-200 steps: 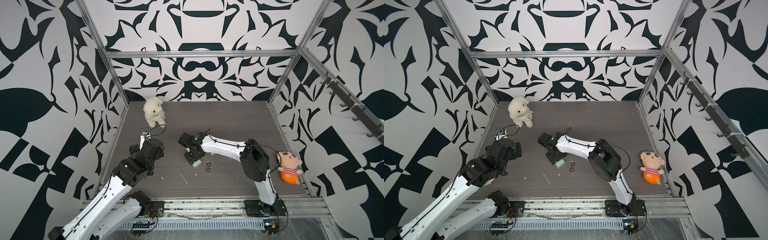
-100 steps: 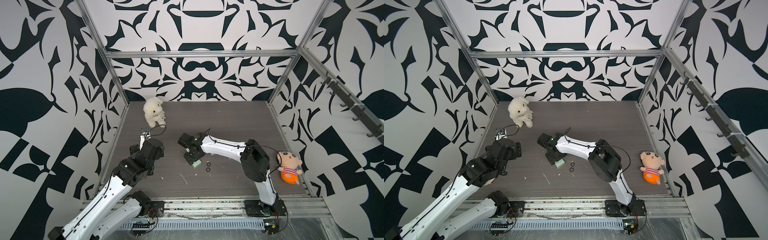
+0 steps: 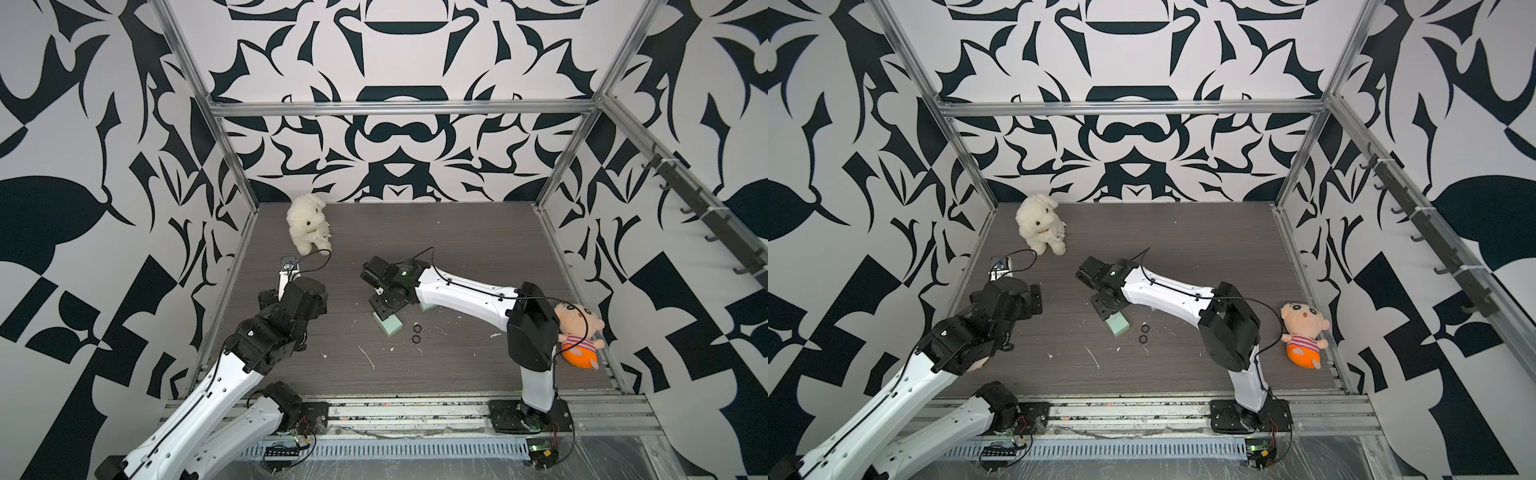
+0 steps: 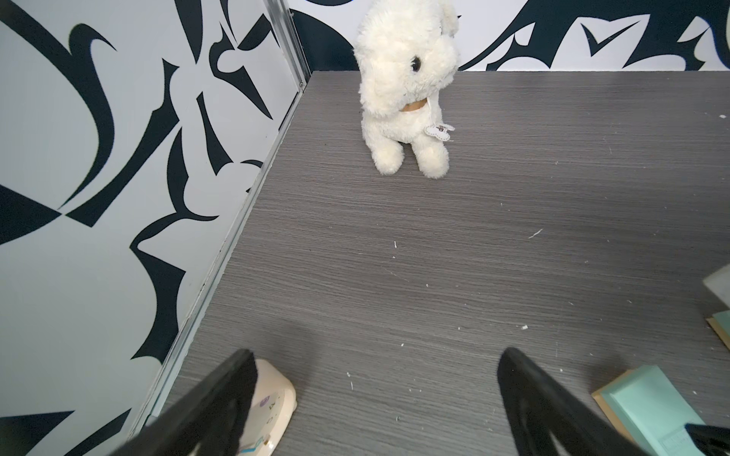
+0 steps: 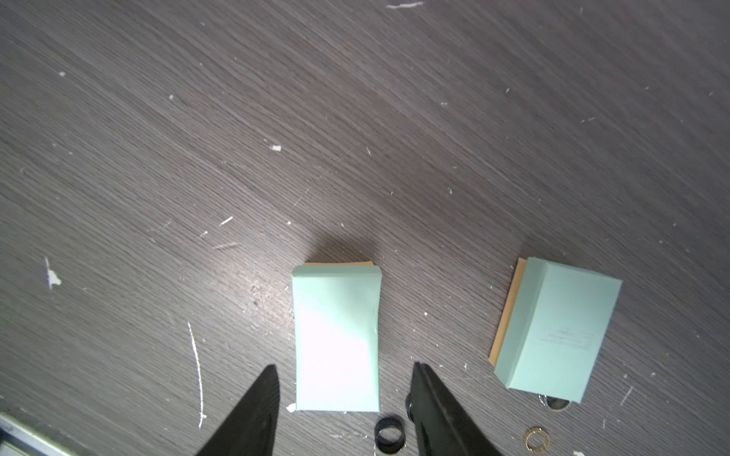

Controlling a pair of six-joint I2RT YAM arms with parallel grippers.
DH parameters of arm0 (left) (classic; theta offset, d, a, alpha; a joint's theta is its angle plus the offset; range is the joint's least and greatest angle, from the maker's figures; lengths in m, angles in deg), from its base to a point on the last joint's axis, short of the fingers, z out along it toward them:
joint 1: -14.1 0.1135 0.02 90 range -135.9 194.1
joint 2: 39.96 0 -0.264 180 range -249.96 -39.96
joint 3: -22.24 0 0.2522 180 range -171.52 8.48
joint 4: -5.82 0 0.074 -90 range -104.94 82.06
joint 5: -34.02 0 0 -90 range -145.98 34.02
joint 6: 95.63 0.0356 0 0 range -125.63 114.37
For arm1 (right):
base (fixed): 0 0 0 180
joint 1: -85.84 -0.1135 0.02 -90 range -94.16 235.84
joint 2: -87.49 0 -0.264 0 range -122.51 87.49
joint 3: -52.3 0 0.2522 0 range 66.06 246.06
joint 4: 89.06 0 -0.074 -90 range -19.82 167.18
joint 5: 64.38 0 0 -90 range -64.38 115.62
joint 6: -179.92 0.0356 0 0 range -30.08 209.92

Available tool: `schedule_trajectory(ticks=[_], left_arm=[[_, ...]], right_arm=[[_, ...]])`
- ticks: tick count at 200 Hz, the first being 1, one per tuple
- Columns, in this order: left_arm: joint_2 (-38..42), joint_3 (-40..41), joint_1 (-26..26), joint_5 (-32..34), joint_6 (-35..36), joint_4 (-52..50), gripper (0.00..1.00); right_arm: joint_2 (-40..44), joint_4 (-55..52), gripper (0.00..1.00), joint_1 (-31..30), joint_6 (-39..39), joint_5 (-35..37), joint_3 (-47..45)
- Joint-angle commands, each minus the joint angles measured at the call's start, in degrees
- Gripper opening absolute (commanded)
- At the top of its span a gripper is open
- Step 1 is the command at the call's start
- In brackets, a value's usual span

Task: Take the rings out of the lift-off lid box
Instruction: Close the lid on the jewelry box.

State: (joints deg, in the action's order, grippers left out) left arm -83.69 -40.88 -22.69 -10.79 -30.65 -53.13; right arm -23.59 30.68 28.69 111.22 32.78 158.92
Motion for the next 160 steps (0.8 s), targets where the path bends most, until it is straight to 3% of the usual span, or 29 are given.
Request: schedule_trajectory(ticks=[1, 75, 160], left_arm=[[0.01, 0.52, 0.22, -0.35, 0.49, 0.3, 1.0], [-0.55, 0.69, 0.21, -0.53, 0.56, 0.63, 0.99], [-0.66, 0.84, 0.23, -0.77, 0.58, 0.79, 0.99]], right_arm=[[3.32, 1.14, 0.58, -0.2, 1.29, 0.41, -1.31], [8.81, 4.51, 0.54, -0.34, 2.68, -3.0, -5.42], [9.24, 7.05, 0.49, -0.34, 3.57, -4.5, -7.68]])
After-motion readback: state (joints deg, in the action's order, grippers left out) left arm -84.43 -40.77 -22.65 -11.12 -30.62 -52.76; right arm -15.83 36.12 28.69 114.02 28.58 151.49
